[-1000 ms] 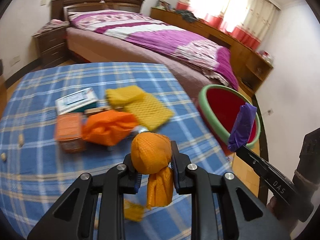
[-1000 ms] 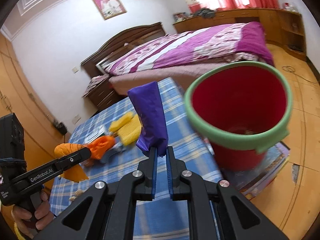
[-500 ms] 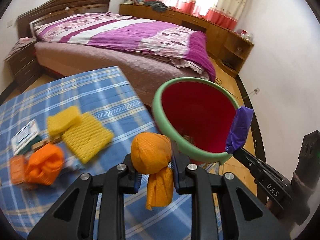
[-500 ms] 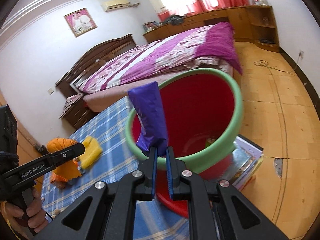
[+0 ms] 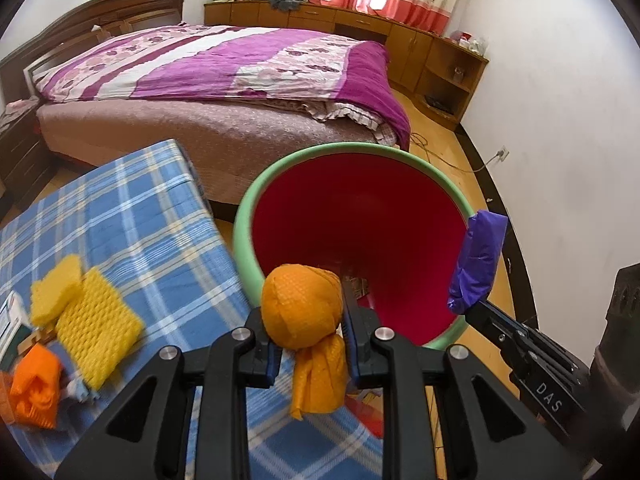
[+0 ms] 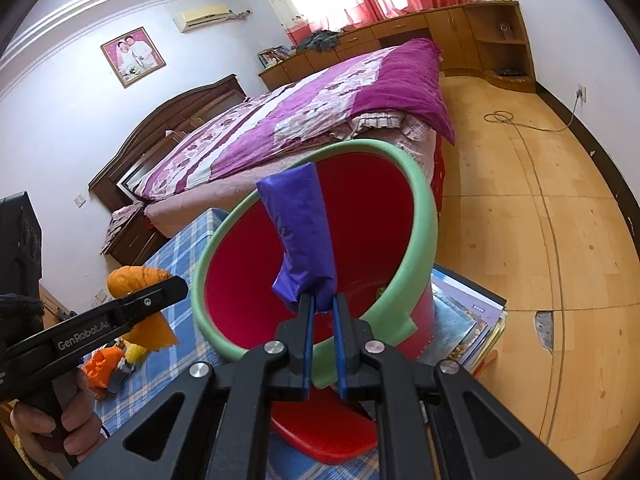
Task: Collect trash
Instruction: 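Drop the purple wrapper into the bucket with the right gripper while the left drops the orange cloth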
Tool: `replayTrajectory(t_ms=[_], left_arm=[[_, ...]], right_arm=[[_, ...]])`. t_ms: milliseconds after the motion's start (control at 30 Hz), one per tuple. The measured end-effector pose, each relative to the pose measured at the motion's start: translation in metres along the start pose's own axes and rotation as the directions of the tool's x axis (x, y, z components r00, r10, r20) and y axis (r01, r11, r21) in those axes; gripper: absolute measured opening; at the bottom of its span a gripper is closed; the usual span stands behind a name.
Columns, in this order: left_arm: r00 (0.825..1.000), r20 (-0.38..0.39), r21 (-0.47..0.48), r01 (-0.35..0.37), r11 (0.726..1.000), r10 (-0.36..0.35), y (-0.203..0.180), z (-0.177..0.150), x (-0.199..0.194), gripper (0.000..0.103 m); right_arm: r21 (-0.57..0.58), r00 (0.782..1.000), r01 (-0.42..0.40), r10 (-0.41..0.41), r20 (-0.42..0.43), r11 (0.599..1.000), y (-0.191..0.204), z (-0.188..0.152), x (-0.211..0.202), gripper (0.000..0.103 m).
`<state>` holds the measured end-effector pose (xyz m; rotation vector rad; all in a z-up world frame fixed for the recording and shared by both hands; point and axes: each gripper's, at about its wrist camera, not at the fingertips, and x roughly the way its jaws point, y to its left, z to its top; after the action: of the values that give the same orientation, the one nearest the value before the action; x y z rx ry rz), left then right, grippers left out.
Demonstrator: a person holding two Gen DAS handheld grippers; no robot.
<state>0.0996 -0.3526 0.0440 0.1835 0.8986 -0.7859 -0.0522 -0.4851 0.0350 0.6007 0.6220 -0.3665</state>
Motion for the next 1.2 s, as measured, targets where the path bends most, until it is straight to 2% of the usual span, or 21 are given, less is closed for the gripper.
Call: replayTrajectory(t_ms=[133,200,267,500,700,933,1200], left_arm=[[1.0,-0.008,0.009,0.011,1.0,-0.011,-0.004,0.004,0.01,0.027],[1.0,-0.013,0.004,0.013,1.0,-0.013,-0.005,0.005,0.013,0.039],[1.0,-0.008,-0.004,0.008,1.0,-0.008,-0.004,0.005,0.014,0.044],[1.0,-0.009,-0.017,-0.005,1.0,0.005,0.0,0.004,0.013,0.045],[1.0,-0.002,-0.032,-0.003,0.999,0.003,0.004,0.0,0.002,0.045],[1.0,0.017,-0.07,-0.016,0.997,0.017,0.013,-0.01,-0.018,0.046],[0.998,0.036,-0.124,-0.049,0.991,0.054,0.035,-0.027,-0.047,0.054]], right_arm=[[0.004,1.0,0.002,-0.002,0.0,1.0,-0.004,0.001,0.004,0.014],[0.006,1.0,0.002,-0.002,0.001,1.0,-0.006,0.001,0.006,0.014],[0.012,1.0,-0.004,0.004,-0.005,1.0,-0.006,0.002,0.007,0.014],[0.03,1.0,-0.012,0.012,-0.01,0.999,-0.007,-0.001,0.009,0.014],[0.027,1.0,-0.021,0.021,0.004,0.999,-0.004,-0.001,0.002,0.019],[0.025,0.999,-0.039,0.039,0.016,0.999,0.005,-0.005,-0.008,0.032],[0.003,0.998,-0.062,0.062,0.018,0.998,0.022,-0.012,-0.018,0.049]])
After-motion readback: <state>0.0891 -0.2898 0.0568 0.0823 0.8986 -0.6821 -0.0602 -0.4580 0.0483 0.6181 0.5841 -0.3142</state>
